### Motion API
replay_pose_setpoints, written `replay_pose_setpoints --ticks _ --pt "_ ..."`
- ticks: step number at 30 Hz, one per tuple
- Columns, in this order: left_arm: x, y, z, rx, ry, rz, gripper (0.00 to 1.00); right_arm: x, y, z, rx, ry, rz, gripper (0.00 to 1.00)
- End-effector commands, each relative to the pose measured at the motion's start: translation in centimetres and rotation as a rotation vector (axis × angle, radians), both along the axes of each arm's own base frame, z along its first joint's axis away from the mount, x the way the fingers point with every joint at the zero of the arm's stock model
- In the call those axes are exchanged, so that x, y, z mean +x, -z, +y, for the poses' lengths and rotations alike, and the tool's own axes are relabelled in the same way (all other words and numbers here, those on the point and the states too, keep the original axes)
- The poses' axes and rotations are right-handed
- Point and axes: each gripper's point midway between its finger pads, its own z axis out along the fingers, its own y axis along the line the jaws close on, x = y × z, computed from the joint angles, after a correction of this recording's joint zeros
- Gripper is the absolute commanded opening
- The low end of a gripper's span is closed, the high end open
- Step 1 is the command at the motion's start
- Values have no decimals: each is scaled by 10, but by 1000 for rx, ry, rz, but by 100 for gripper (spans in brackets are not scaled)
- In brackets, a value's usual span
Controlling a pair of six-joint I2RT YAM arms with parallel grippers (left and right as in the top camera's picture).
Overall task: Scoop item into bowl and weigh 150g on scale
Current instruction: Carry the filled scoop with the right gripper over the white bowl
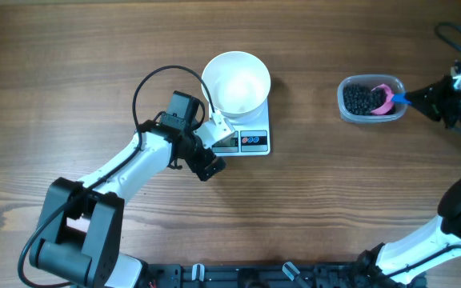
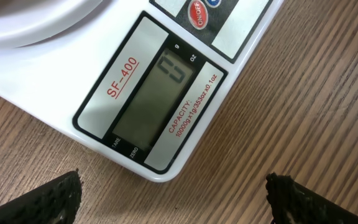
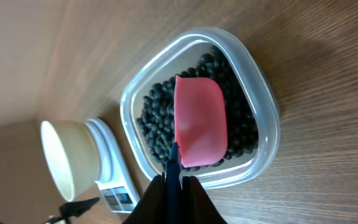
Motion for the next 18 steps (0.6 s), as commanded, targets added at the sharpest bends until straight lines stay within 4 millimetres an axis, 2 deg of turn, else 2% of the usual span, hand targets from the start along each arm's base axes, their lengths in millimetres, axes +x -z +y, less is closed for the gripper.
replay_pose_setpoints --ticks 1,5,11,18 --pt "-3 3 -2 -9 27 9 100 5 -6 6 80 -1 -39 5" --pt "-3 3 -2 -9 27 9 100 8 -17 -2 59 8 -68 4" --pt "-3 3 -2 -9 27 9 100 1 -43 -29 15 72 -128 4" --pt "-3 3 -2 -9 27 9 100 2 -60 -28 109 77 -205 4"
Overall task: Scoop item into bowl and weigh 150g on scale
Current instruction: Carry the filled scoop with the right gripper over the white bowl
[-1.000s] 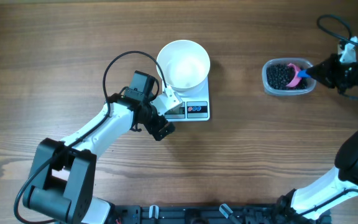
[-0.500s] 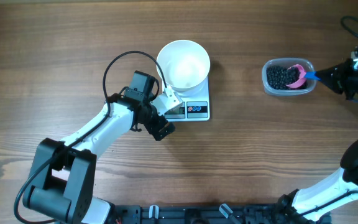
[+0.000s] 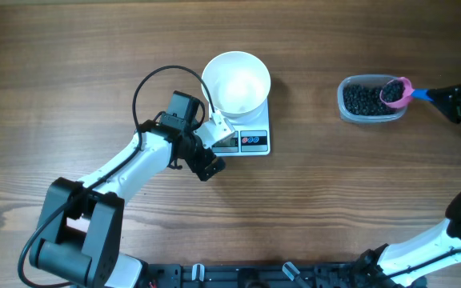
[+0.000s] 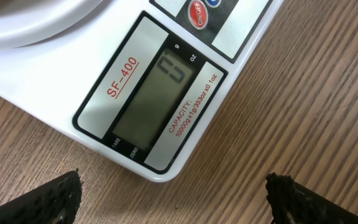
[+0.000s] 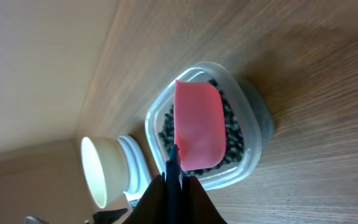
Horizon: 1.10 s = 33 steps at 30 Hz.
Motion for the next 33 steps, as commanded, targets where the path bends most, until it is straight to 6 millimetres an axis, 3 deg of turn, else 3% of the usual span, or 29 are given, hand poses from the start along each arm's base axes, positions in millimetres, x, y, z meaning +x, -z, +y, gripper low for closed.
replay_pose_setpoints --ticks 1,10,17,24,27,33 --pt "-3 3 -2 -9 27 9 100 8 -37 7 31 -21 -118 4" --pt "-3 3 -2 -9 27 9 100 13 -72 29 208 -76 -269 4" --pt "-3 3 -2 -9 27 9 100 24 -75 61 224 -157 -274 4" --pt "-3 3 -2 -9 27 9 100 61 -86 144 252 -322 -295 4" --pt "-3 3 -2 -9 27 9 100 77 -99 196 264 -420 -337 4" --pt "-3 3 -2 -9 27 9 100 84 -110 279 222 -582 -427 4"
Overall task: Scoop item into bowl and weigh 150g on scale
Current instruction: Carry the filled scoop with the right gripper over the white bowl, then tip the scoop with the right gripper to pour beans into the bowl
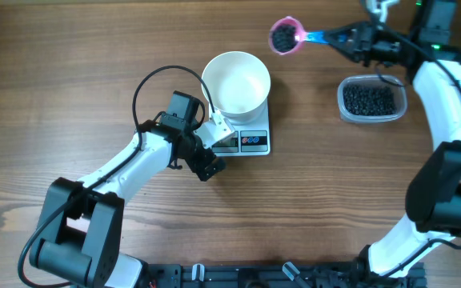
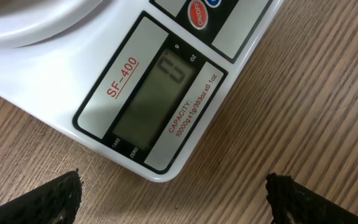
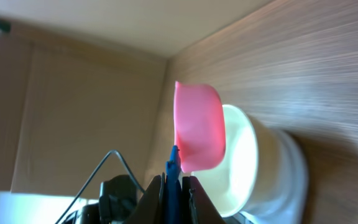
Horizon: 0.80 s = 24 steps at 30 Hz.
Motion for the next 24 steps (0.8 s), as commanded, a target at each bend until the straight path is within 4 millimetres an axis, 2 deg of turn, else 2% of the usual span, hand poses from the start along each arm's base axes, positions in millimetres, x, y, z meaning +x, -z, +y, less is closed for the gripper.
replay_pose_setpoints --ticks 1,6,11,15,22,24 --pt "-3 3 -2 -9 27 9 100 -6 -20 37 -31 -51 -57 4" --pt "-3 3 -2 -9 27 9 100 -5 -1 78 -199 -75 -162 4" --pt "-3 3 -2 -9 27 9 100 -19 10 113 -354 -241 -439 4" --pt "-3 3 -2 -9 27 9 100 -17 28 113 -517 -266 -523 4" --pt "-3 3 -2 -9 27 9 100 -23 35 111 -589 -357 -649 4" --pt "-3 3 -2 -9 27 9 100 -23 35 111 -622 -397 -739 4"
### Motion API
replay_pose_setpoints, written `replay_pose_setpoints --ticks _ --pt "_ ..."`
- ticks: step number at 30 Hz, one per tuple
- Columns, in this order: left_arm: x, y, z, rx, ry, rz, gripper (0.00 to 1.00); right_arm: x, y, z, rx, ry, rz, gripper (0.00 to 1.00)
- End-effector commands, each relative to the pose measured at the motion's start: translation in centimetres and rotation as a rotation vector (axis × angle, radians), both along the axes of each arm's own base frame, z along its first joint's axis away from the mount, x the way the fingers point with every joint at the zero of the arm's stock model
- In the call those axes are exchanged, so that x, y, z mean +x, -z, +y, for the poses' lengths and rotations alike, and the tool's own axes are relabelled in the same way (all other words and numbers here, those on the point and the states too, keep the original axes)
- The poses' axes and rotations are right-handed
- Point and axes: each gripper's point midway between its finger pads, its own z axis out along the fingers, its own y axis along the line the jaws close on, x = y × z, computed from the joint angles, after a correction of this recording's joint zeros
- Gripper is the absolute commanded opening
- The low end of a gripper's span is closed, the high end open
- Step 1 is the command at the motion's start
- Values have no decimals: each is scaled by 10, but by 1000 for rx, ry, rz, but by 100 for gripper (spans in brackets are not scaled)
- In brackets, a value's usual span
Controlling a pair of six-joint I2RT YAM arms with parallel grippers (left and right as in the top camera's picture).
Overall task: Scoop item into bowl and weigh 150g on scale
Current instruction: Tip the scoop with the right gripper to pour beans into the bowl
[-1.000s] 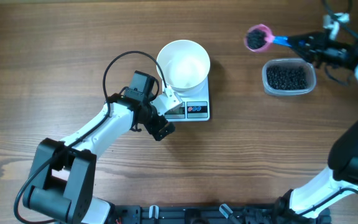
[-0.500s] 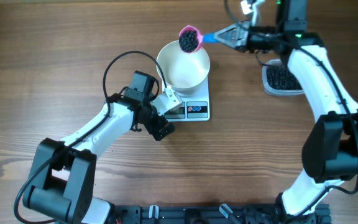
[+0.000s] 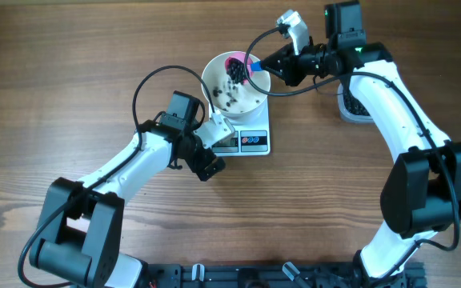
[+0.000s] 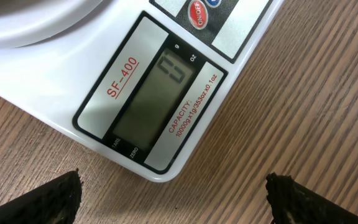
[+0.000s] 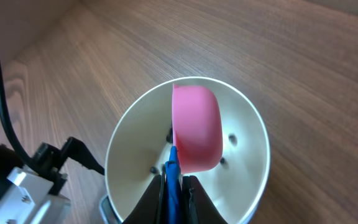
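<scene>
A white bowl (image 3: 222, 96) stands on the white scale (image 3: 256, 142); black beans lie scattered inside it. My right gripper (image 3: 272, 66) is shut on the blue handle of a pink scoop (image 3: 236, 63), which is tipped over the bowl's far side. From the right wrist the scoop (image 5: 196, 127) hangs over the bowl (image 5: 132, 137), with a few beans beneath it. My left gripper (image 3: 206, 166) is open beside the scale's near left corner. Its camera shows the scale display (image 4: 155, 96), and the fingertips (image 4: 48, 202) stand far apart at the frame's bottom corners.
A clear container of black beans (image 3: 348, 106) sits right of the scale, mostly hidden under my right arm. A black cable (image 3: 154, 84) loops over the table left of the bowl. Wooden tabletop (image 3: 70, 64) lies all around.
My right gripper has moved from behind and right of the bowl to over it. The scoop, then level and full, is now tipped, and beans lie in the bowl. The left arm has not moved.
The scoop lay in the bean container with my right gripper shut on its handle. Then it was lifted at the container's rim, filled with beans. Then it was held high beyond the bowl. Now it is tipped over the bowl. The left gripper stayed open by the scale.
</scene>
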Motion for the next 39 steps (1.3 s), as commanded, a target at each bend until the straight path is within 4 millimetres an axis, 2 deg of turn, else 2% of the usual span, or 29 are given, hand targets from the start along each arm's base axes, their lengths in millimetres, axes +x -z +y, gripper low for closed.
replay_pose_setpoints --ticks 1,5,9,11,14,18,21,24,26,29,33,36,39 --pt "-3 3 -2 -9 27 9 100 1 -23 0 -51 -107 -205 4" --pt "-3 3 -2 -9 27 9 100 0 -25 1 -57 -135 -240 4" --pt "-3 3 -2 -9 27 9 100 -2 -43 1 -56 -137 -294 5" --pt "-3 3 -2 -9 27 9 100 -5 -57 0 -70 -163 -366 4" --pt "-3 3 -2 -9 27 9 100 -15 -91 -3 -100 -190 -505 4" --pt "-3 3 -2 -9 27 9 100 -20 -111 -8 -118 -166 -553 4" --pt "-3 3 -2 -9 27 9 100 -15 -109 -12 -159 -148 -567 4" --pt "-3 3 -2 -9 27 9 100 -6 -106 -21 -267 -164 -662 4" --pt "-3 3 -2 -9 27 9 100 -6 -108 -19 -253 -165 -666 4" --pt "-3 3 -2 -9 27 9 100 -20 -110 -8 -137 -179 -574 4" --pt "-3 3 -2 -9 27 9 100 -21 -109 -8 -120 -159 -532 4" --pt "-3 3 -2 -9 27 9 100 -16 -106 -16 -75 -36 -392 4" --pt "-3 3 -2 -9 27 9 100 3 -103 -46 -69 196 -259 4"
